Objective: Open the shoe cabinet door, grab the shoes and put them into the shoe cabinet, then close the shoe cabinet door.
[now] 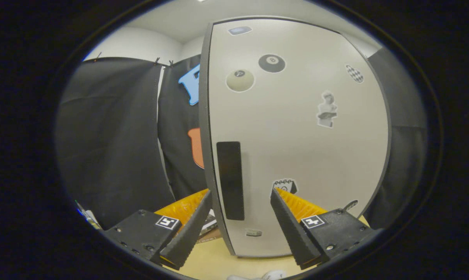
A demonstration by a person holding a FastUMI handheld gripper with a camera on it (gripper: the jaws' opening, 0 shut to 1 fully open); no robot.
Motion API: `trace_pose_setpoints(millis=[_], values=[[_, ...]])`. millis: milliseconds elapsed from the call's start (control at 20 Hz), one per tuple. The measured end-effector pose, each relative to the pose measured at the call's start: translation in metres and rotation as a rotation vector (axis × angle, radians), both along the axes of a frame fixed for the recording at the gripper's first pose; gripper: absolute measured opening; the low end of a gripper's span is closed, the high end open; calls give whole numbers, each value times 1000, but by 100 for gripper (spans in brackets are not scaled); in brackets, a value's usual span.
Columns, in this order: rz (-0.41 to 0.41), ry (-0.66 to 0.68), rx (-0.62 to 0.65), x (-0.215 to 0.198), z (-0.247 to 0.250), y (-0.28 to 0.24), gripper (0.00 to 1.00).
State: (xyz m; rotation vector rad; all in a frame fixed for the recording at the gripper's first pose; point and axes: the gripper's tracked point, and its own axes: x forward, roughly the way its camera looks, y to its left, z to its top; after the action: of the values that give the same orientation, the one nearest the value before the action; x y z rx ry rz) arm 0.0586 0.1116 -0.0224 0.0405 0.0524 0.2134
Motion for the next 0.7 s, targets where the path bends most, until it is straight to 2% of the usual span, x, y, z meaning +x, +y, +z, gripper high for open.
trace_pose_setpoints(millis=[300,400,500,600,700], values=[[-42,24,-4,7,-5,0,99],[-72,13,-9,13,-5,-2,92],[-114,14,-10,13,-5,-9,83],[-107,20,14,15,-5,-2,57],[-119,12,0,13,-4,-5,42]])
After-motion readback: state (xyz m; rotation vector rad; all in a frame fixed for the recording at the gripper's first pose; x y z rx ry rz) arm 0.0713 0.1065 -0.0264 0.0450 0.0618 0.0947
